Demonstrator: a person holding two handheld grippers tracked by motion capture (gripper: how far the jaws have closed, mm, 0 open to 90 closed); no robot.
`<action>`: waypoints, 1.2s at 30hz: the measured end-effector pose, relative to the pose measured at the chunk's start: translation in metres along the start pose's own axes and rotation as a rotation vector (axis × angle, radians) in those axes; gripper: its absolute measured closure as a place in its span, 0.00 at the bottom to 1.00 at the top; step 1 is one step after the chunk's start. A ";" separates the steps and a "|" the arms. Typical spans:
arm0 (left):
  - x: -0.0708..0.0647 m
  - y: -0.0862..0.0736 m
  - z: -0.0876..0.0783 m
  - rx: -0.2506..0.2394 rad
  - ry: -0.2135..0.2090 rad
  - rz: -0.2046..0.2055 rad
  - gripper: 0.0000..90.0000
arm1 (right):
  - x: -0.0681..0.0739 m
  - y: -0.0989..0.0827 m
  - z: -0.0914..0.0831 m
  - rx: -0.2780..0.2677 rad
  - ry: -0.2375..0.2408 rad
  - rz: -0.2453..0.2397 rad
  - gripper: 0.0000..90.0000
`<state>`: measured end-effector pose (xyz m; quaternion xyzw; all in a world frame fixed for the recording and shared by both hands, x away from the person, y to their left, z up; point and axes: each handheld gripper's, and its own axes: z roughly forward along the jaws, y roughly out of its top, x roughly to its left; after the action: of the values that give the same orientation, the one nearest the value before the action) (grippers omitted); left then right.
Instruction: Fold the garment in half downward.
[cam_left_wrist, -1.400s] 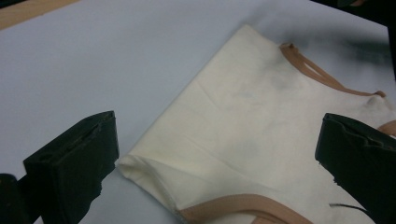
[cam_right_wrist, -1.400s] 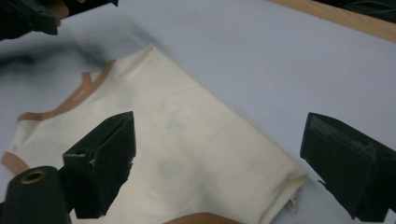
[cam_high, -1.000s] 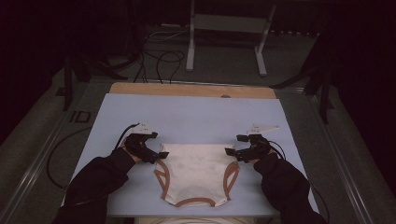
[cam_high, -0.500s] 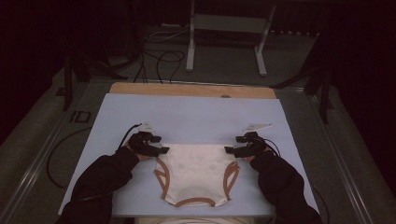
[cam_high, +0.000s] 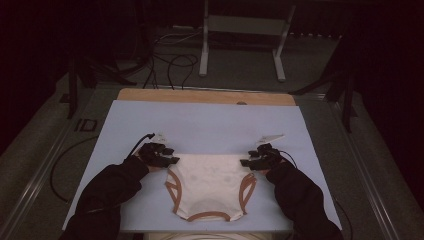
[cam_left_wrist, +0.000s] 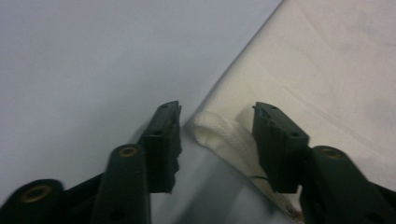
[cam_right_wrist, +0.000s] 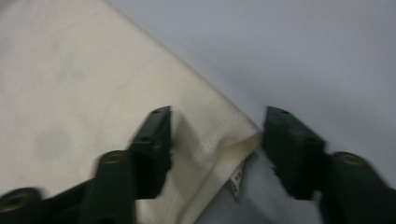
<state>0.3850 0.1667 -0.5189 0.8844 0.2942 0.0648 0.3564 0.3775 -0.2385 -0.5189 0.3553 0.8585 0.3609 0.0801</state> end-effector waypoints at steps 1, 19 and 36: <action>0.000 0.000 0.000 0.000 0.002 -0.009 0.70 | 0.001 0.000 0.000 0.008 -0.005 -0.017 0.61; 0.007 0.010 -0.025 -0.035 -0.008 -0.036 0.94 | 0.003 0.017 -0.007 -0.025 0.023 -0.026 0.96; 0.035 0.034 -0.030 -0.098 0.031 -0.048 0.94 | -0.012 0.052 -0.002 -0.061 -0.029 0.005 0.96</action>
<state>0.4203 0.1848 -0.4773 0.8577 0.3171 0.0842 0.3959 0.4140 -0.2225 -0.4838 0.3600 0.8450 0.3820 0.1027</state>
